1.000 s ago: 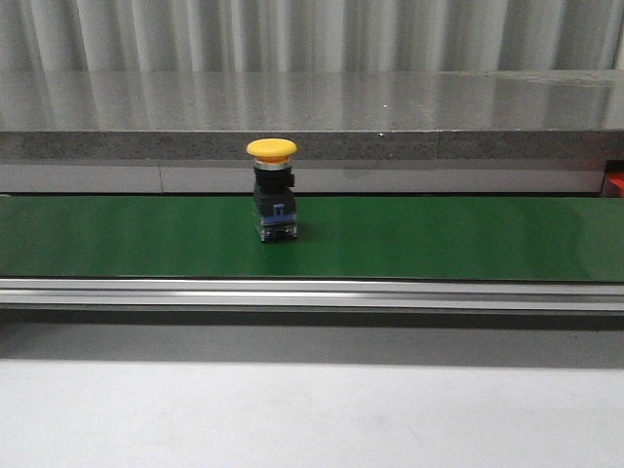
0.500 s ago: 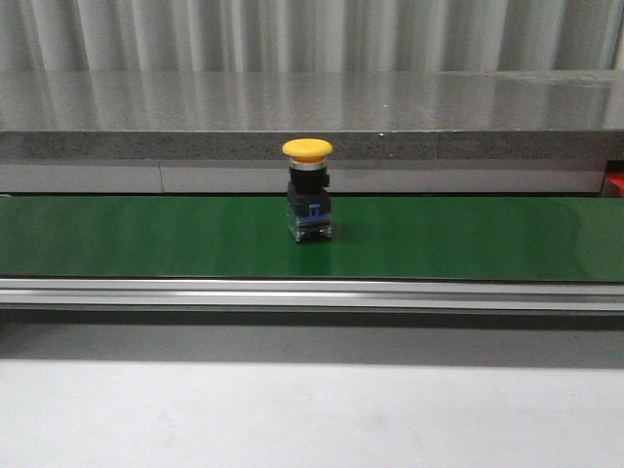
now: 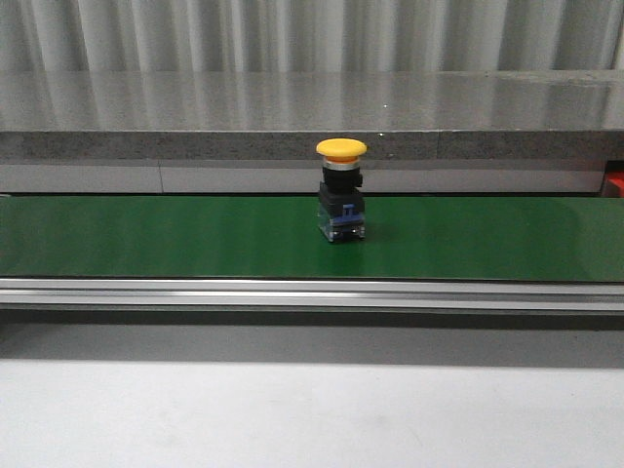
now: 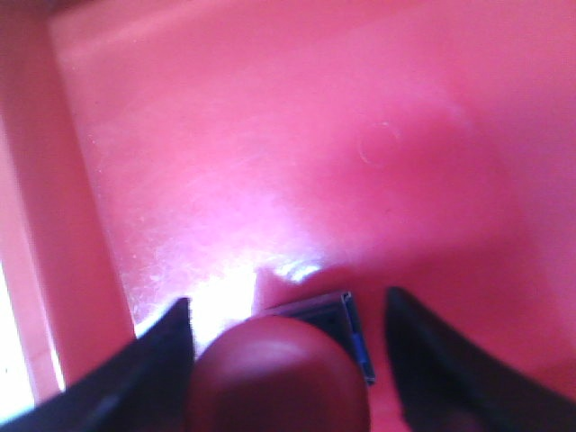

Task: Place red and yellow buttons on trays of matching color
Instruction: 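Carry the red button into the red tray and open the right gripper, then lower the right gripper onto the yellow button on the belt and grasp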

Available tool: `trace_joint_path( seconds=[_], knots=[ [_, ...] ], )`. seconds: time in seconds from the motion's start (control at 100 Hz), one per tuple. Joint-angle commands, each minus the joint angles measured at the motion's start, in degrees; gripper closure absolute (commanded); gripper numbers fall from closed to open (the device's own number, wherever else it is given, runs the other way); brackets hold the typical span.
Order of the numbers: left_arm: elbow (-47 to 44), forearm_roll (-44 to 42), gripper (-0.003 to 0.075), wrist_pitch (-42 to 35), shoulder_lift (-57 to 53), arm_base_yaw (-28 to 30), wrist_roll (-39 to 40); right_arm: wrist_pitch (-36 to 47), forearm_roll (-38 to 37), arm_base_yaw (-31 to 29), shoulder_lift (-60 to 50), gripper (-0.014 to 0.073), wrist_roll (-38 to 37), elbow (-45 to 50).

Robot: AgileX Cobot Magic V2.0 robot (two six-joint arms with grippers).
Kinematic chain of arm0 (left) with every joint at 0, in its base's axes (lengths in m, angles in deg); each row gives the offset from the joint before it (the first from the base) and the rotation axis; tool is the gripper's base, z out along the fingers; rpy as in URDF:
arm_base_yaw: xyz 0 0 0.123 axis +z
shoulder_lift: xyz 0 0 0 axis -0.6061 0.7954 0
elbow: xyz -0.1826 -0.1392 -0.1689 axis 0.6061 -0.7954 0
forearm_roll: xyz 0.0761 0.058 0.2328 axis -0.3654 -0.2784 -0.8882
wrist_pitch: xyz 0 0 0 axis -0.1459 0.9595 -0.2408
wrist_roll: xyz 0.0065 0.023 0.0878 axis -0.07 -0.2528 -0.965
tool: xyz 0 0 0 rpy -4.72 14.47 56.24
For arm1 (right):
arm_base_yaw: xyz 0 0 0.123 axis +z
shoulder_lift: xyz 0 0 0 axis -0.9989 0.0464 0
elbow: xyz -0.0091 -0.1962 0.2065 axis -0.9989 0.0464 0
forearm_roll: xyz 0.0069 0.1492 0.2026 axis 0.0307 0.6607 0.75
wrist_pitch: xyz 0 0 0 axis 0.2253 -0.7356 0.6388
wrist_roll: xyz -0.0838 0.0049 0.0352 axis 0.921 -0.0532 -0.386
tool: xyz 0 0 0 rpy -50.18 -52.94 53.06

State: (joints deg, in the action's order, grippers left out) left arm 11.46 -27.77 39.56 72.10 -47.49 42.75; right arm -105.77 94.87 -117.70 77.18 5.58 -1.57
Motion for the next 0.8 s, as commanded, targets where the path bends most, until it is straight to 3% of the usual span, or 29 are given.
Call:
trace_joint_path(
  seconds=[0.0,0.38,0.79],
  knots=[
    [1.5,0.6,0.0741,-4.2,0.2,-0.6,0.1,1.9,0.7,-0.4,-5.1,-0.0064,0.1,-1.8],
    [1.5,0.6,0.0741,-4.2,0.2,-0.6,0.1,-4.9,2.6,1.5,-16.9,-0.0050,1.1,-3.4],
    [1.5,0.6,0.0741,-4.2,0.2,-0.6,0.1,-10.9,2.7,13.8,-40.0,-0.0050,2.1,16.9]
  ],
)
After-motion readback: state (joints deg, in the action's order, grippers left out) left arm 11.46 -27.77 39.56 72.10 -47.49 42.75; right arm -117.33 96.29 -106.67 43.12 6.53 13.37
